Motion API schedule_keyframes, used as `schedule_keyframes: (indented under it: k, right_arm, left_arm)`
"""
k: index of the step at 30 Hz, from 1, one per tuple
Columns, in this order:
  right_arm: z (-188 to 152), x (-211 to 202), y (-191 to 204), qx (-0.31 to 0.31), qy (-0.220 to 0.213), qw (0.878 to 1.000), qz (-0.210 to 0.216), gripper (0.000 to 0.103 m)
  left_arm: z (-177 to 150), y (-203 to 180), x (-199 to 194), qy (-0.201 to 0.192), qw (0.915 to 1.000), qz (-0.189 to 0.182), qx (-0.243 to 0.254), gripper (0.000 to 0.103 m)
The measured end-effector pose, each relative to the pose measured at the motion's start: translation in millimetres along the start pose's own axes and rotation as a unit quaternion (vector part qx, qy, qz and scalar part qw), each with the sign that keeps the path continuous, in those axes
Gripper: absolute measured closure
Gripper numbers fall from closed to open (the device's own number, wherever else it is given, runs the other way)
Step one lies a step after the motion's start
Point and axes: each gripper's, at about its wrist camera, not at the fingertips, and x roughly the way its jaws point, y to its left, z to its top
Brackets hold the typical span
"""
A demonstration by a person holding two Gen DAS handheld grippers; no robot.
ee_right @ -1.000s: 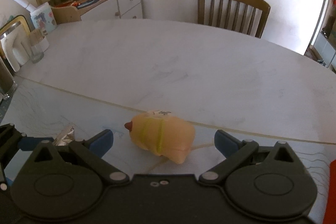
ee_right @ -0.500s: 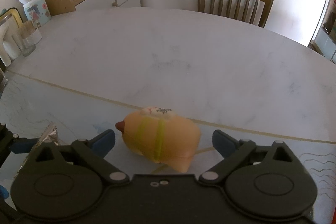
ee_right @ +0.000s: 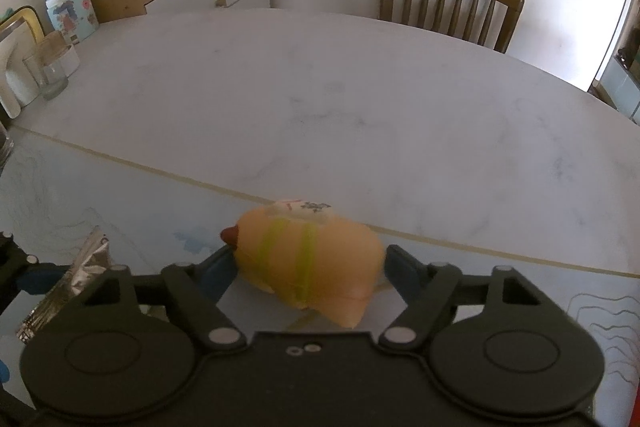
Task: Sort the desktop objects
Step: 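Close the left tool on the silver snack bag while the right tool grasps the yellow squishy toy, then carry the silver snack bag and yellow squishy toy with both tools toward the red box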
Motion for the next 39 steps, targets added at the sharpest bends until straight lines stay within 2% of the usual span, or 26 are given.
schedule_keyframes:
  k: [6, 12, 27, 39]
  right_arm:
    - [-4.0, -7.3, -2.1, -0.002, -0.001, 1.0, -0.004, 0.031]
    - [-7.3, -22.1, -8.0, 0.001, -0.006, 1.0, -0.008, 0.031]
    - [-27.0, -67.4, -19.4, 0.017, -0.012, 1.0, -0.021, 0.032]
    - [-52.2, -111.7, -36.6, 0.045, -0.029, 0.998, -0.031, 0.032]
  left_arm:
    - [4.3, 0.5, -2.4, 0.005, 1.0, -0.005, -0.004, 0.034]
    - [5.6, -3.3, -6.2, 0.009, 0.9999, -0.011, -0.007, 0.044]
    - [7.3, -16.9, -38.4, -0.007, 0.9998, -0.013, -0.012, 0.047]
    - [11.5, -47.9, -64.6, -0.025, 0.9992, -0.03, -0.007, 0.047]
